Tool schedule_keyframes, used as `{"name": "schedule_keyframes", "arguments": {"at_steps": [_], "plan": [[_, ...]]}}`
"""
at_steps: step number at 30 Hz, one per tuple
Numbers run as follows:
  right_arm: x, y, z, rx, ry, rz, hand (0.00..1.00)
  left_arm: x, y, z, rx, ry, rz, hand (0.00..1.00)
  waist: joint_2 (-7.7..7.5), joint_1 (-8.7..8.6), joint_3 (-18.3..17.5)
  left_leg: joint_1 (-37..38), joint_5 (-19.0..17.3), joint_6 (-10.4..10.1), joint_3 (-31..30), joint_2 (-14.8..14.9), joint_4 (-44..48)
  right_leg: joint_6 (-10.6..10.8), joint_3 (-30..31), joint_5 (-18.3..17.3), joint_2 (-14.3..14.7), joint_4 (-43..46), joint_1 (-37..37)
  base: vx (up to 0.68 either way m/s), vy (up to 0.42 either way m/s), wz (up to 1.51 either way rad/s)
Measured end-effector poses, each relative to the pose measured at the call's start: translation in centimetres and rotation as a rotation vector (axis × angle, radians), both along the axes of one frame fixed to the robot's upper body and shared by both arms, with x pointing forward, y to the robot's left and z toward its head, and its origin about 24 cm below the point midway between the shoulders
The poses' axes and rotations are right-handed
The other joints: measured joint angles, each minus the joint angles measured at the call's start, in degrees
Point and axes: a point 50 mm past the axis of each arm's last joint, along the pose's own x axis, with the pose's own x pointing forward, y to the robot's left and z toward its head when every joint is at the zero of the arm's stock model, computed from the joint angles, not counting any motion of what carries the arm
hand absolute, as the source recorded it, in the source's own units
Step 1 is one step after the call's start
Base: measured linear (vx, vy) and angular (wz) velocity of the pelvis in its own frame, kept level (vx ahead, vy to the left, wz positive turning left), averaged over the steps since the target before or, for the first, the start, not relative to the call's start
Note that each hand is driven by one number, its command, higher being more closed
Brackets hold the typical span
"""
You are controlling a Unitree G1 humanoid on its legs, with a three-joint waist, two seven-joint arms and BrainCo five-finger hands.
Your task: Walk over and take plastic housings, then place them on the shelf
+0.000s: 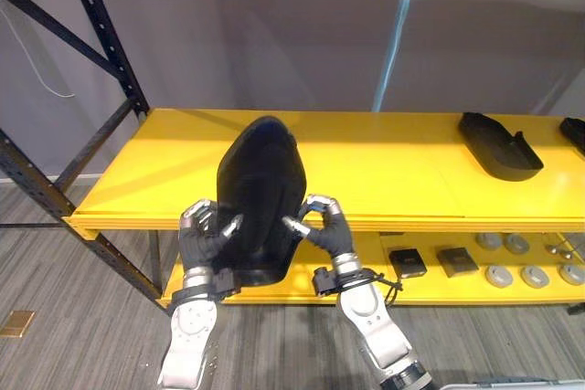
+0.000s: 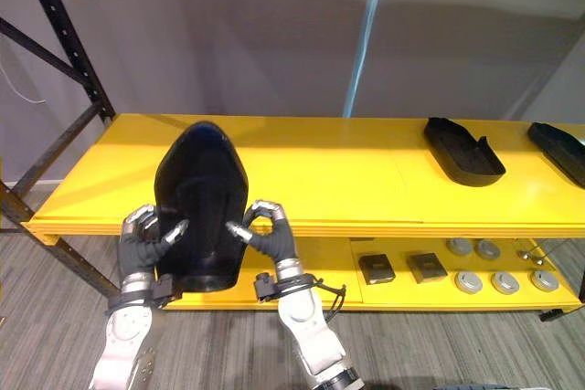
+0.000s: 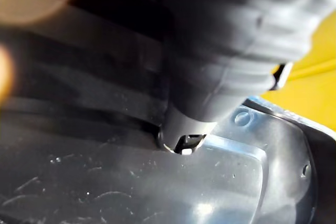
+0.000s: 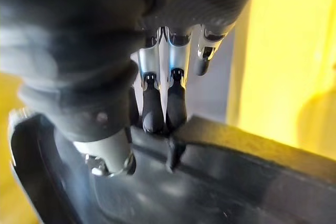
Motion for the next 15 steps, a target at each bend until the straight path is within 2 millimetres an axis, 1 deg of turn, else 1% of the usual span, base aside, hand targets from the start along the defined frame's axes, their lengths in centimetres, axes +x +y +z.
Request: {"name": "schedule_keyframes", "arguments": {"at_steps": [1,2,3,4,5,6,8,9,11,12,13,14,15], "plan": [[0.0,-0.7,0.9,0.045,-0.029,-0.026,0.00,0.5,0.0,0.2,-0.008,-0.004,0.035,1.00,0.02,-0.49,0.01,0.13,0.00,0.00,0.01,0.03,-0.13,-0.04,-0.01,0.12,0.11,-0.49,0.28,0.00,0.000,0.00],[-0.1,-1.4,1.7,0.080,-0.059,-0.053,0.00,0.8,0.1,0.4,-0.017,-0.005,0.070,1.00,0.02,-0.64,0.01,0.24,0.01,-0.01,0.11,0.09,-0.41,-0.21,0.10,0.28,0.27,-0.90,0.38,-0.03,0.009,-0.10],[-0.3,-2.5,2.7,0.126,-0.103,-0.094,0.00,1.2,0.4,0.6,-0.025,-0.006,0.119,1.00,0.04,-0.64,0.02,0.39,0.04,-0.06,0.57,0.23,-0.82,-0.33,0.37,0.49,0.50,-1.43,0.42,-0.03,0.007,-0.14],[-0.4,-3.0,3.2,0.146,-0.124,-0.116,0.00,1.3,0.7,0.7,-0.035,-0.007,0.143,1.00,0.05,-0.71,0.03,0.54,0.08,-0.11,0.77,0.29,-1.08,-0.36,0.52,0.54,0.59,-1.55,0.40,-0.03,0.007,-0.16],[-0.6,-4.2,3.9,0.198,-0.164,-0.151,0.00,1.5,1.3,0.9,-0.054,-0.010,0.193,1.00,0.06,-1.14,0.03,0.74,0.13,-0.20,0.89,0.34,-1.38,-0.39,0.89,0.59,0.76,-1.85,0.54,-0.03,0.005,-0.09],[-0.8,-4.7,4.3,0.224,-0.183,-0.166,0.00,1.7,1.6,1.0,-0.065,-0.012,0.218,1.00,0.07,-1.43,0.03,0.81,0.14,-0.20,0.96,0.37,-1.51,-0.38,0.95,0.60,0.82,-1.97,0.56,-0.03,0.004,-0.10],[-1.4,-6.5,5.2,0.288,-0.244,-0.216,0.00,1.8,2.8,1.6,-0.088,-0.032,0.286,1.00,0.09,-2.42,0.04,0.93,0.16,-0.24,1.54,0.51,-2.00,-0.41,1.50,0.63,1.06,-2.13,0.32,-0.02,0.000,-0.12],[-1.8,-7.4,5.2,0.310,-0.257,-0.237,0.00,2.0,3.0,1.9,-0.092,-0.041,0.299,1.00,0.10,-2.68,0.05,1.00,0.16,-0.24,1.94,0.57,-2.16,-0.42,1.68,0.67,1.16,-2.28,0.28,-0.01,0.000,-0.16],[-2.8,-9.6,4.0,0.358,-0.235,-0.303,0.00,2.8,3.3,2.8,-0.087,-0.064,0.303,1.00,0.14,-3.65,0.07,1.32,0.15,-0.24,2.68,0.67,-2.80,-0.43,2.38,0.69,1.42,-2.48,0.11,-0.01,0.001,-0.17],[-3.0,-10.0,3.5,0.363,-0.216,-0.317,0.00,3.0,3.4,3.0,-0.091,-0.068,0.300,1.00,0.14,-3.91,0.07,1.43,0.15,-0.25,2.84,0.71,-3.07,-0.46,2.82,0.81,1.52,-2.65,0.01,-0.01,0.006,-0.30],[-3.5,-10.9,2.2,0.362,-0.169,-0.352,0.00,3.5,3.6,3.5,-0.107,-0.078,0.290,1.00,0.17,-4.28,0.09,1.34,0.11,-0.30,3.97,0.82,-3.45,-0.34,3.67,1.38,1.79,-3.23,-0.39,-0.02,0.012,-0.36],[-4.1,-11.6,0.8,0.341,-0.117,-0.384,0.00,4.2,3.9,4.0,-0.132,-0.082,0.272,1.00,0.25,-5.08,0.14,0.69,0.05,-0.38,4.43,0.83,-3.47,-0.40,4.38,1.70,1.94,-3.49,-1.19,-0.03,0.013,-0.35],[-4.5,-11.9,0.2,0.327,-0.090,-0.394,0.00,4.6,4.0,4.3,-0.143,-0.086,0.264,1.00,0.35,-5.56,0.21,0.27,0.05,-0.38,4.75,0.84,-3.47,-0.44,4.66,1.89,1.99,-3.56,-1.70,-0.04,0.018,-0.27]]}}
